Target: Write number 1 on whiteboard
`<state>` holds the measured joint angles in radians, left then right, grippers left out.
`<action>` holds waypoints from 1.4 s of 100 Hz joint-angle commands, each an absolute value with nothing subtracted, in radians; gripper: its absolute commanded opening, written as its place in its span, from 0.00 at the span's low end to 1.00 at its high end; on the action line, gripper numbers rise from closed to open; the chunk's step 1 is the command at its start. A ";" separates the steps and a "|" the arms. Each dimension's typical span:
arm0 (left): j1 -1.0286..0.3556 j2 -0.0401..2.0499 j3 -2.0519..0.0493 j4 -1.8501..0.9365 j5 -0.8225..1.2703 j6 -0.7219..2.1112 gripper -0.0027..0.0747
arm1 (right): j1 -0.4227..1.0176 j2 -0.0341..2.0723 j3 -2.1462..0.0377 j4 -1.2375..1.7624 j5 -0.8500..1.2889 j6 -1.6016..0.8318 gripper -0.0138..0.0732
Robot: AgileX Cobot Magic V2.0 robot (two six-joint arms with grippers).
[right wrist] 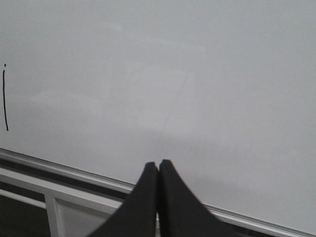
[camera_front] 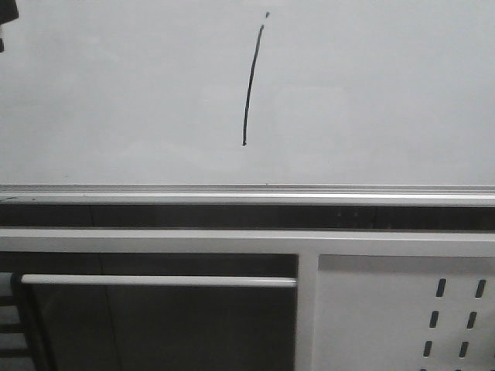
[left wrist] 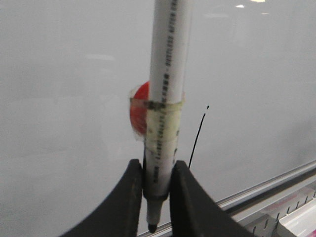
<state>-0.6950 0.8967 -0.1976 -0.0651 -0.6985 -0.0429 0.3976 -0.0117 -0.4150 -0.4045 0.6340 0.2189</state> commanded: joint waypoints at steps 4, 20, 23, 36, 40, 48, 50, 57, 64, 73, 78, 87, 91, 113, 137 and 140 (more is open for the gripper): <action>-0.738 0.978 -0.193 -0.142 -0.927 -0.052 0.01 | 0.393 -0.025 -0.437 -0.432 0.562 0.217 0.10; -0.811 1.111 -0.167 -0.177 -1.092 -0.052 0.01 | 0.393 -0.025 -0.437 -0.432 0.562 0.217 0.10; -0.824 1.137 -0.167 -0.196 -1.124 -0.052 0.01 | 0.393 -0.025 -0.437 -0.432 0.562 0.217 0.10; -0.883 1.264 -0.165 -0.260 -1.249 -0.052 0.01 | 0.393 -0.025 -0.437 -0.432 0.562 0.217 0.10; -0.898 1.296 -0.165 -0.272 -1.279 -0.052 0.01 | 0.393 -0.025 -0.437 -0.432 0.562 0.217 0.10; -0.920 1.357 -0.165 -0.278 -1.327 -0.052 0.01 | 0.393 -0.025 -0.437 -0.432 0.562 0.217 0.10; -0.926 1.376 -0.165 -0.278 -1.333 -0.052 0.01 | 0.393 -0.025 -0.437 -0.432 0.562 0.217 0.10; -0.941 1.416 -0.165 -0.278 -1.344 -0.052 0.01 | 0.393 -0.025 -0.437 -0.432 0.562 0.217 0.10; -0.951 1.455 -0.165 -0.278 -1.364 -0.052 0.01 | 0.393 -0.025 -0.437 -0.432 0.562 0.217 0.10; -0.951 1.484 -0.167 -0.293 -1.364 -0.040 0.01 | 0.393 -0.025 -0.437 -0.432 0.562 0.217 0.10; -0.951 1.495 -0.167 -0.305 -1.364 -0.013 0.01 | 0.393 -0.025 -0.437 -0.432 0.562 0.217 0.10; -0.951 1.503 -0.169 -0.332 -1.364 0.024 0.01 | 0.393 -0.025 -0.437 -0.432 0.562 0.217 0.10; -0.951 1.507 -0.171 -0.341 -1.364 0.024 0.01 | 0.393 -0.025 -0.437 -0.432 0.562 0.217 0.10; -0.948 1.535 -0.222 -0.352 -1.364 0.024 0.01 | 0.393 -0.025 -0.437 -0.432 0.562 0.217 0.10; -0.948 1.553 -0.265 -0.414 -1.364 0.024 0.01 | 0.393 -0.025 -0.437 -0.432 0.562 0.217 0.10; -0.948 1.553 -0.269 -0.414 -1.364 0.024 0.01 | 0.393 -0.025 -0.437 -0.432 0.562 0.217 0.10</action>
<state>-0.9433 1.5731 -0.2384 -0.4018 -1.1321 0.0216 0.3976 -0.0117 -0.4150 -0.4045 0.6340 0.2189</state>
